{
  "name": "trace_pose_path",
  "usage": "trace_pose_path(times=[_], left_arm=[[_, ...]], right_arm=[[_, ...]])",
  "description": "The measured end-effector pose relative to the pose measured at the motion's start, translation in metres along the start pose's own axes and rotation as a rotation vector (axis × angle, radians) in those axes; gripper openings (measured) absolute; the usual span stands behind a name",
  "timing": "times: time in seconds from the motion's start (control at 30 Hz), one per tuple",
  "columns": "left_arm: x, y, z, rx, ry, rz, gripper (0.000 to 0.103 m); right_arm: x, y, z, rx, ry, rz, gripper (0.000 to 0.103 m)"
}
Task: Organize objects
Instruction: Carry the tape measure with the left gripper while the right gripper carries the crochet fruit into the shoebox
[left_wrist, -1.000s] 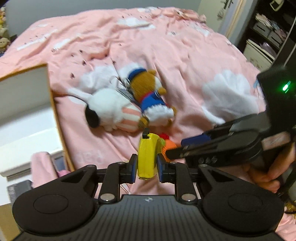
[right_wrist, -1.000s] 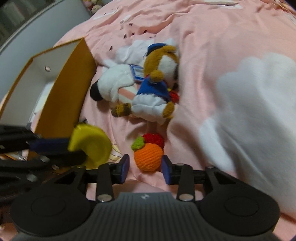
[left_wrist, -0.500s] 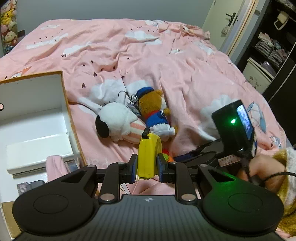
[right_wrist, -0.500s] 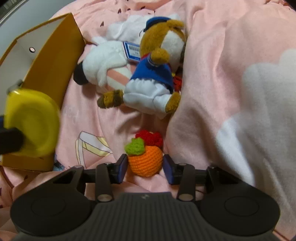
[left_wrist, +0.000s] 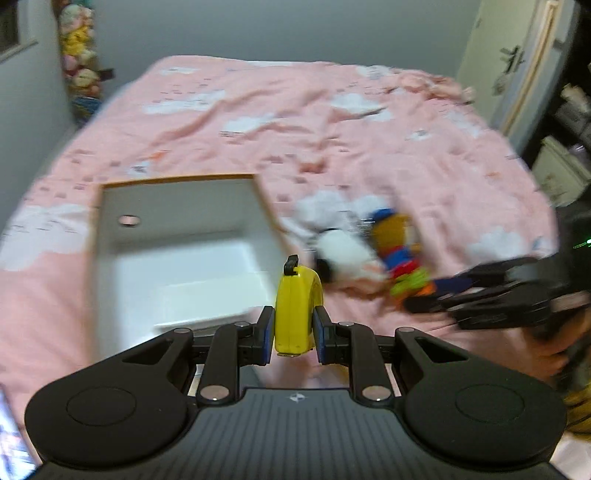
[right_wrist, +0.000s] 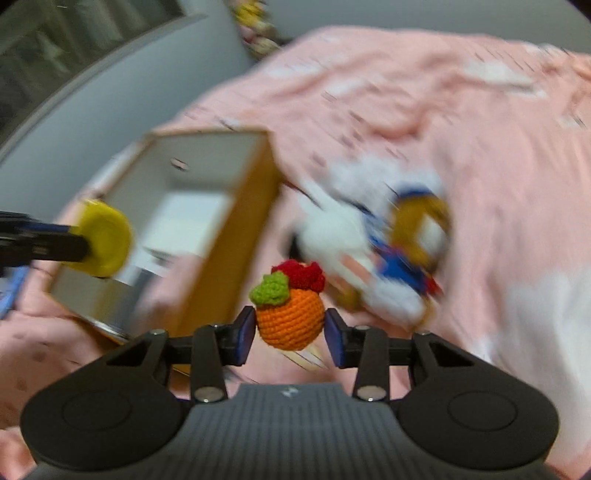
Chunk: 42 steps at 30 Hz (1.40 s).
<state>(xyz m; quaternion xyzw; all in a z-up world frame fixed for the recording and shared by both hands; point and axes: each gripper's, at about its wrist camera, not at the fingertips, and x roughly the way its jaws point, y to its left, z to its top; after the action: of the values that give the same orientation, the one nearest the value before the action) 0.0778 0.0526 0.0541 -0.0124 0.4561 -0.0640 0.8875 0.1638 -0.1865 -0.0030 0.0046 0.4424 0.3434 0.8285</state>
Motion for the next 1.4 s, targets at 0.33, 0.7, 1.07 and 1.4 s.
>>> trace_pose_path(times=[0.33,0.7,1.07,1.4], left_arm=[[0.03,0.058,0.011,-0.041,0.16,0.142,0.024],[0.078,0.083,0.005,-0.022,0.325,0.175,0.024],[0.098,0.08,0.005,0.093,0.38,0.226,0.024],[0.108,0.07,0.002,0.226,0.477,0.273,0.022]], right_arm=[[0.027,0.076,0.051,-0.213,0.023,0.202,0.042],[0.12,0.105,0.086,-0.261,0.172,0.244,0.042],[0.158,0.107,0.09,-0.251,0.264,0.28,0.042],[0.173,0.111,0.092,-0.244,0.288,0.284,0.042]])
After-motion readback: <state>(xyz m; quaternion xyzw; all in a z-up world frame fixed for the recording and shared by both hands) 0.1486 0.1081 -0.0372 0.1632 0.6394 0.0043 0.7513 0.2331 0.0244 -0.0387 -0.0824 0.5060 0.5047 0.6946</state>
